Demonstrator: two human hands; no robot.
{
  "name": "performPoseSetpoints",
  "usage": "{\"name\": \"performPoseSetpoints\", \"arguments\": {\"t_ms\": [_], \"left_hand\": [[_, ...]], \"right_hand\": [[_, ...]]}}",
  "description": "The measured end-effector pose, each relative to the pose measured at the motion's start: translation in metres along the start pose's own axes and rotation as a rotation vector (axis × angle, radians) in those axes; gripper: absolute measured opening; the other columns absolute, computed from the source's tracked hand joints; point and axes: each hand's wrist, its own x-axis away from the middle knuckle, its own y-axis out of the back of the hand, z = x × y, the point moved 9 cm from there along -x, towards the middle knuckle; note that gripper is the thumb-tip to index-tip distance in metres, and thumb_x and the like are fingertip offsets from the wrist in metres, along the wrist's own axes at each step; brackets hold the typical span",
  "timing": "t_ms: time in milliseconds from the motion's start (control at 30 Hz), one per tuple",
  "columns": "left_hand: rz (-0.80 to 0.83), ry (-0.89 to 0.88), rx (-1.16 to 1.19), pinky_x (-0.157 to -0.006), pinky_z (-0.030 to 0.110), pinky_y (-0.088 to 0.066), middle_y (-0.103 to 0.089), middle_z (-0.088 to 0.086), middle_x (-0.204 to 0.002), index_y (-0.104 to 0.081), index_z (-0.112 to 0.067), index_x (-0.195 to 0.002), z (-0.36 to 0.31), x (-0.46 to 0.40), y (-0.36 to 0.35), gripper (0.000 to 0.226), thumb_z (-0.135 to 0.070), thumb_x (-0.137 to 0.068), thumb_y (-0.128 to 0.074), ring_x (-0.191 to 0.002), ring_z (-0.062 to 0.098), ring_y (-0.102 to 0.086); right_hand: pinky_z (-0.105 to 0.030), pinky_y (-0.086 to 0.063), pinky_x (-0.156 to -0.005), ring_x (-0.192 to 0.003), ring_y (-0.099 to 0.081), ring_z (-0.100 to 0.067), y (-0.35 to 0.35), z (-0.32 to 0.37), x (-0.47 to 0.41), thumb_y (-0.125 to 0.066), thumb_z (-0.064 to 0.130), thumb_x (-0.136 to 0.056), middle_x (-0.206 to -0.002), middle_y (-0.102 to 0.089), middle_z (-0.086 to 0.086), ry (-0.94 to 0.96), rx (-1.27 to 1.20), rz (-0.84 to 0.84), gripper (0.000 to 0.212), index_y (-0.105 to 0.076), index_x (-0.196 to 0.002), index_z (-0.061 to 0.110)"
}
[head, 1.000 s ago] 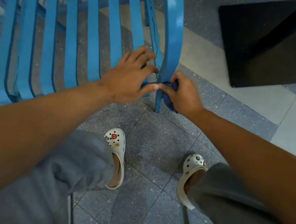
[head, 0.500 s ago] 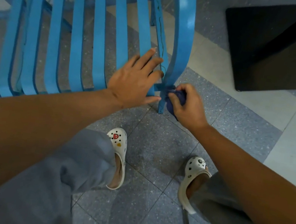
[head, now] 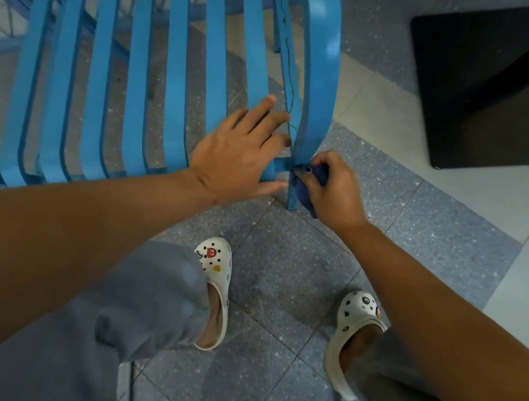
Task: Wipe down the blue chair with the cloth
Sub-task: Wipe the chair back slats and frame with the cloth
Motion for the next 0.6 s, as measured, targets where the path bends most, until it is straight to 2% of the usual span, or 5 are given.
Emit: {"name": "performPoseSetpoints", "arguments": {"t_ms": [100, 267, 400, 600], "left_hand": [[-0.003, 0.004, 0.008, -0.107, 0.050, -0.041, -0.046, 0.013, -0.150, -0.058, -0.015, -0.126, 0.004, -0.001, -0.001, 0.070, -0.074, -0.089, -0.049, -0.150, 0.035, -0.028], [0.020, 0.032, -0.002, -0.102, 0.050, -0.043, -0.044, 0.012, -0.151, -0.057, -0.015, -0.126, 0.021, -0.011, -0.003, 0.072, -0.075, -0.086, -0.051, -0.150, 0.035, -0.027], [0.043, 0.047, 0.003, -0.105, 0.050, -0.042, -0.042, 0.011, -0.152, -0.056, -0.017, -0.127, 0.037, -0.018, -0.004, 0.074, -0.076, -0.084, -0.051, -0.151, 0.034, -0.024], [0.003, 0.068, 0.037, -0.107, 0.048, -0.040, -0.044, 0.008, -0.153, -0.058, -0.018, -0.128, 0.044, -0.019, -0.004, 0.078, -0.081, -0.084, -0.046, -0.151, 0.031, -0.027]], "right_hand": [[-0.027, -0.049, -0.070, -0.082, -0.059, -0.011, -0.006, -0.003, -0.005, -0.068, 0.028, -0.095, -0.091, -0.064, 0.004, -0.042, 0.003, 0.040, 0.016, -0.059, -0.097, 0.015], [-0.040, -0.054, -0.075, -0.083, -0.062, -0.013, -0.013, -0.001, -0.024, -0.067, 0.025, -0.094, -0.090, -0.065, 0.006, -0.079, -0.024, 0.007, 0.010, -0.060, -0.094, 0.018], [-0.041, -0.054, -0.074, -0.083, -0.062, -0.015, -0.018, 0.004, -0.040, -0.068, 0.027, -0.094, -0.090, -0.066, 0.004, -0.074, -0.048, 0.018, 0.012, -0.059, -0.093, 0.019], [-0.037, -0.048, -0.068, -0.080, -0.060, -0.017, -0.018, 0.007, -0.055, -0.068, 0.035, -0.093, -0.087, -0.064, 0.003, 0.049, 0.033, 0.126, 0.019, -0.058, -0.093, 0.019]]}}
